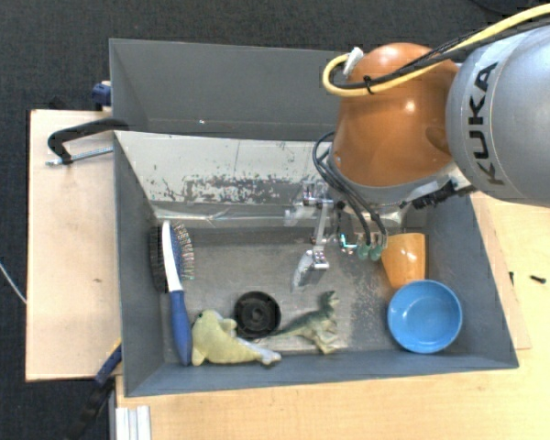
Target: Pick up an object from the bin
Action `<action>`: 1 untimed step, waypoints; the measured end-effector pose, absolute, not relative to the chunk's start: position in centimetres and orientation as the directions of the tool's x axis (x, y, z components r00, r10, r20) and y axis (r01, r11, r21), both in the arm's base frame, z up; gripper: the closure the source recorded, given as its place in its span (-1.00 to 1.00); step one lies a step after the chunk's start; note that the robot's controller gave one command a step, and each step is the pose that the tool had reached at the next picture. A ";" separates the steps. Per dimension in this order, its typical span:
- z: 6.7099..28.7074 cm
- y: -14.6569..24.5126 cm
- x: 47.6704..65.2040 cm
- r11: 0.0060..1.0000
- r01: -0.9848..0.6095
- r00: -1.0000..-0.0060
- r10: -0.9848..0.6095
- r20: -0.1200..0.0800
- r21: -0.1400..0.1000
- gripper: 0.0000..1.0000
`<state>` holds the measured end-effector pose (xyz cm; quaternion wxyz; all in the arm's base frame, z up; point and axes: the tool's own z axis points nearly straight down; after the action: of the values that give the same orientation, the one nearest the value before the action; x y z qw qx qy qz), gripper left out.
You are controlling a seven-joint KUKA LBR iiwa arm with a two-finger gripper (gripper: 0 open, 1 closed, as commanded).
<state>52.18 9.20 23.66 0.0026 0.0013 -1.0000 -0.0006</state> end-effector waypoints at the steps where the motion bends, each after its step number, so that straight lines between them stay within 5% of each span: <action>1: 9.6 8.0 52.2 0.978 -0.209 -0.978 -0.209 0.006 0.001 -1.00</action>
Offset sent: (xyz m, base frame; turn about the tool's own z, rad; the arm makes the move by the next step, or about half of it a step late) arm 0.0009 -0.0126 -0.1379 -0.2075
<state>52.16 7.98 9.55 0.0029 0.1050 -0.9945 -0.0001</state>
